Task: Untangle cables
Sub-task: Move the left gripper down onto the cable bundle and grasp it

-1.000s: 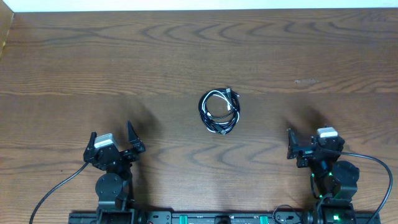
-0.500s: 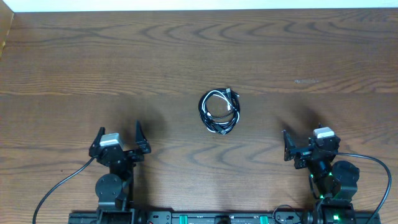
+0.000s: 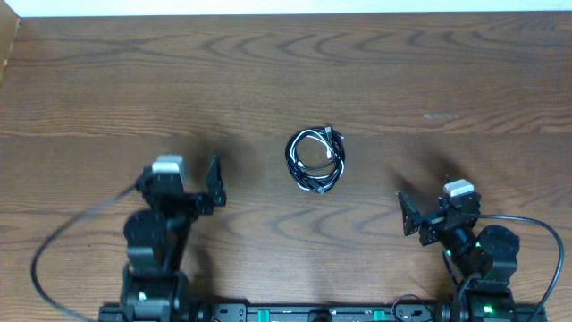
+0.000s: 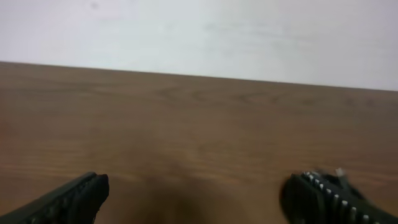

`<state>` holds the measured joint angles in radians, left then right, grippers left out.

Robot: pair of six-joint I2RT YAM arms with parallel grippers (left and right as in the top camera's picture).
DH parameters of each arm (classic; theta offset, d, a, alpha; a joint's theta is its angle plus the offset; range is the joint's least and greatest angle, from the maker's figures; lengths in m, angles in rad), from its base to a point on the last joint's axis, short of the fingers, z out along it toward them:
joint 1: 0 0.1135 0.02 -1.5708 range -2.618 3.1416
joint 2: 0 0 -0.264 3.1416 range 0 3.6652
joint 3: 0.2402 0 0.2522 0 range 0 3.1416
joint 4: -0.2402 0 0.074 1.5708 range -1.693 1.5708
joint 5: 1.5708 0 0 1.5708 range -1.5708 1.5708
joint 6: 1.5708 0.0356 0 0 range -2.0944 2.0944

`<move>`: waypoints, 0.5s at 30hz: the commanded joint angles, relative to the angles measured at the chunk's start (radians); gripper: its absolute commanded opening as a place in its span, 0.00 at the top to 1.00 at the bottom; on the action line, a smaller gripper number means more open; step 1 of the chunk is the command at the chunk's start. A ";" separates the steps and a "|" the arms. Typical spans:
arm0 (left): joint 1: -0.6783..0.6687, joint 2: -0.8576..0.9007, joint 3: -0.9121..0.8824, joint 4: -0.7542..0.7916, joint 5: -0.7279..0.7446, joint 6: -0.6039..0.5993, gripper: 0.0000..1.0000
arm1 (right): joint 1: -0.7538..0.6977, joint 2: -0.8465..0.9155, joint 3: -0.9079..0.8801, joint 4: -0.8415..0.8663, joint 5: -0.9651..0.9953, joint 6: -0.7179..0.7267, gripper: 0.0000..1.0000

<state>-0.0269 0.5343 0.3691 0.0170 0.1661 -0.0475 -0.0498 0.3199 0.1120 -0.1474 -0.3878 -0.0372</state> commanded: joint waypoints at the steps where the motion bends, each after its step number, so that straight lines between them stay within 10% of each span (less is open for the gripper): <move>1: 0.004 0.180 0.177 -0.036 0.159 0.014 0.02 | 0.005 0.057 0.115 -0.032 -0.066 0.007 0.01; 15: -0.158 0.765 0.977 -0.642 0.237 0.170 0.02 | -0.002 0.531 0.666 -0.403 -0.172 -0.009 0.01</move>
<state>-0.1318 1.2026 1.1847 -0.5282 0.3840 0.0353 -0.0502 0.7616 0.6712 -0.4969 -0.5091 -0.0349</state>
